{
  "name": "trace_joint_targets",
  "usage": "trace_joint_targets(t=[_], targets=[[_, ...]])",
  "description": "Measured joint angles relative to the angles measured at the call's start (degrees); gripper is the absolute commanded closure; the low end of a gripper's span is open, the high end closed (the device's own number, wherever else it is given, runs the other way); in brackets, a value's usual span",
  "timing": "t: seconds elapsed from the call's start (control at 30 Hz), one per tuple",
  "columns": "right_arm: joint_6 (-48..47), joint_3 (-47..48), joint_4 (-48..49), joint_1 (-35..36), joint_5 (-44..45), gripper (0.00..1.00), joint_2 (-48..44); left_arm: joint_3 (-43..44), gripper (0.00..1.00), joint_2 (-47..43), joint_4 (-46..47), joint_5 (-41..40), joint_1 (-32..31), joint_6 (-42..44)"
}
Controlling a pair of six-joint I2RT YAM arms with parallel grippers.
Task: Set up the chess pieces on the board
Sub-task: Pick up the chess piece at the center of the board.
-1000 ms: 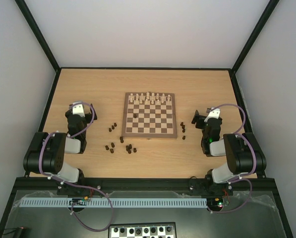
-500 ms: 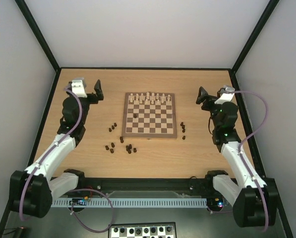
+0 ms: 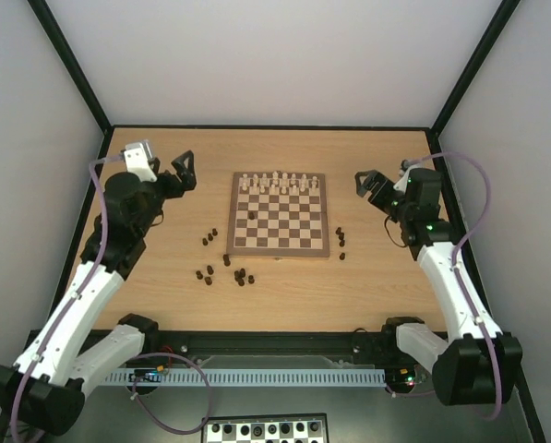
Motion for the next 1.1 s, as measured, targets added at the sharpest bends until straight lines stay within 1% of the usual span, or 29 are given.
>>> trace_joint_targets(t=[0.13, 0.2, 0.3, 0.33, 0.4, 0.5, 0.63, 0.73, 0.9, 1.0, 1.1], targets=[[0.46, -4.57, 0.2, -0.17, -9.62, 0.01, 2.29, -2.78, 0.0, -5.92, -4.94, 2.97, 0.0, -3.15], [0.04, -6.99, 0.15, -0.17, -14.19, 0.01, 2.45, -5.29, 0.0, -9.88, -6.36, 2.93, -0.02, -5.22], [-1.2, -7.67, 0.46, -0.13, -19.98, 0.01, 3.13, -10.21, 0.01, -15.91, -6.84, 2.38, 0.0, -7.65], [-1.77, -7.63, 0.63, 0.22, -21.64, 0.01, 3.39, -11.8, 0.0, -17.57, -6.82, 2.51, 0.02, -8.0], [-3.32, -7.39, 0.09, 1.4, -22.27, 0.01, 3.76, -13.25, 0.0, -18.99, -6.56, 2.84, 0.07, -8.57], [-5.4, -5.81, -1.66, 6.45, -18.71, 0.01, 4.09, -13.38, 0.01, -16.2, -4.61, 2.82, 0.07, -9.57], [-6.4, -4.11, -1.97, 13.11, -10.25, 0.01, 5.05, -12.5, 0.0, -7.02, -2.51, 1.77, 0.07, -10.34], [-6.38, -3.15, -2.25, 16.68, -3.63, 0.01, 6.64, -11.47, 0.01, -1.14, -2.21, 0.37, 0.07, -10.6], [-6.38, 1.22, -4.79, 19.3, 4.68, 0.01, 9.51, -6.01, 0.01, 7.56, -2.69, 0.9, -0.33, -11.56], [-6.34, 4.31, -5.51, 19.61, 6.64, 0.01, 11.58, -5.01, 0.0, 9.29, -3.61, 1.25, -2.43, -11.43], [-6.58, 8.92, -6.6, 20.81, 7.06, 0.01, 17.09, -5.05, 0.0, 10.01, -5.31, 1.66, -5.51, -11.32]])
